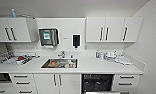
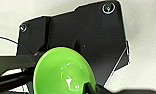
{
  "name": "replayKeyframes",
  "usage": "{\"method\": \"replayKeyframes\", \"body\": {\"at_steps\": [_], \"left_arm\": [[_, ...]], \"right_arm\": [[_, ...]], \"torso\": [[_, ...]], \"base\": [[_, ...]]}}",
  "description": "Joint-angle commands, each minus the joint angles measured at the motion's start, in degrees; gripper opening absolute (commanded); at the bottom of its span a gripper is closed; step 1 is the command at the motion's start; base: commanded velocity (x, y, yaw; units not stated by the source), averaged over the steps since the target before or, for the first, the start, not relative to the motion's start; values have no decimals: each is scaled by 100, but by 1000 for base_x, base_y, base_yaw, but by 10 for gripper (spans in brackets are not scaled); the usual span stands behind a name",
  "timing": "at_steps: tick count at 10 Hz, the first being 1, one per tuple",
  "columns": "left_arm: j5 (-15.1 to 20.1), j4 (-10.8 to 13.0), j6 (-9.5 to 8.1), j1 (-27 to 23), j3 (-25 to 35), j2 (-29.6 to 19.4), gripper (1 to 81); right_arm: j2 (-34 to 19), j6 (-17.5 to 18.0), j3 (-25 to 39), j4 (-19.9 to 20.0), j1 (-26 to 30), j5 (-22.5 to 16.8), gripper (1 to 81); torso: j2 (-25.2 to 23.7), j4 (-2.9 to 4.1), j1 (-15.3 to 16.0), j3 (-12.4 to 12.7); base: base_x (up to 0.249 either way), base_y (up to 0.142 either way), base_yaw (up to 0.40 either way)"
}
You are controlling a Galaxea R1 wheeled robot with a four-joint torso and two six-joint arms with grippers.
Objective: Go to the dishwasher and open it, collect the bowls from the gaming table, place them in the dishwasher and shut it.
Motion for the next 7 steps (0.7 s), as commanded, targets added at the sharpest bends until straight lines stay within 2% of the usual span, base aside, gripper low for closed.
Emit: {"method": "replayKeyframes", "body": {"at_steps": [1,7], "left_arm": [[255,-3,32,-448,-14,-36,10],[255,14,32,-430,-14,-45,10]], "right_arm": [[-55,-11,1,-24,413,-215,10],[-55,-11,10,-32,404,-215,10]], "torso": [[0,0,0,0],[2,0,0,-2]], "base": [[160,0,0],[155,0,0]]}}
